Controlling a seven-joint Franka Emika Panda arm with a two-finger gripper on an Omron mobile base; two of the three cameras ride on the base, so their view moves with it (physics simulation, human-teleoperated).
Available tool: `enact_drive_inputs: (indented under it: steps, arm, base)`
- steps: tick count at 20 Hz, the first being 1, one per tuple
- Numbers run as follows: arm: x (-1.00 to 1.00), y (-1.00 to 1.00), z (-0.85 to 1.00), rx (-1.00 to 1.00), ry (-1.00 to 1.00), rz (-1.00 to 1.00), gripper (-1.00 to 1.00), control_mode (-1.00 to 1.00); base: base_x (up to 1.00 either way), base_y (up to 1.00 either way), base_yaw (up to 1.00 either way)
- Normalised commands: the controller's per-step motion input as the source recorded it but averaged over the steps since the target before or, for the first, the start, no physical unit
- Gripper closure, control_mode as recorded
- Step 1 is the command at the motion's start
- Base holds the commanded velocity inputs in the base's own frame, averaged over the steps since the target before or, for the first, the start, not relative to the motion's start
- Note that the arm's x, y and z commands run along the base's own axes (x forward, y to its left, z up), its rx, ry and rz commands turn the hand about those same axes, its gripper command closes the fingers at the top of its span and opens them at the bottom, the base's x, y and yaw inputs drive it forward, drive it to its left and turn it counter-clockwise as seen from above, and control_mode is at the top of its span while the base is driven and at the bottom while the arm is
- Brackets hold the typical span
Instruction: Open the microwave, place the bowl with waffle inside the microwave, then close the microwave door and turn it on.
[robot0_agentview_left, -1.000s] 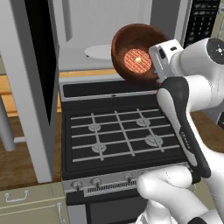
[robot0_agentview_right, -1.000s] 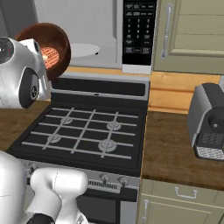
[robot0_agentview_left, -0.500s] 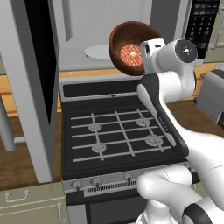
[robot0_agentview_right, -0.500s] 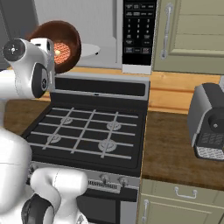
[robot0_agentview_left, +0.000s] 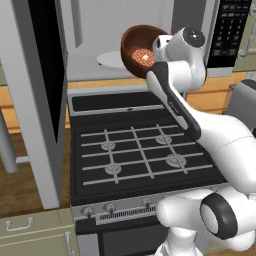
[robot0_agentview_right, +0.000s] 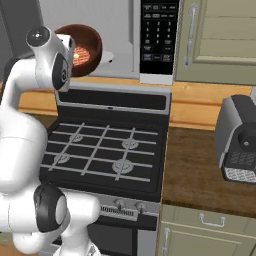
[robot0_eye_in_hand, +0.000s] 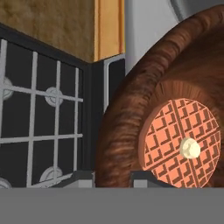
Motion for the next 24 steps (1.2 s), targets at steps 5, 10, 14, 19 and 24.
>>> enact_drive_inputs:
  steps: [5,10,14,19,24]
  arm:
    - [0.59,0.12,0.07,0.13,0.00,0.00,1.00,-1.00]
    - [0.69,0.15,0.00,0.10,0.00,0.00,1.00,-1.00]
    - [0.80,0.26,0.00,0.01,0.00,0.00,1.00,-1.00]
    - [0.78,0.36,0.00,-0.07,0.00,0.00,1.00,-1.00]
    - [0.62,0.41,-0.03,-0.11,0.00,0.03,1.00,-1.00]
  base:
    - [0.00,0.00,0.00]
    - [0.00,0.00,0.00]
    - [0.00,0.00,0.00]
    - [0.00,0.00,0.00]
    - [0.00,0.00,0.00]
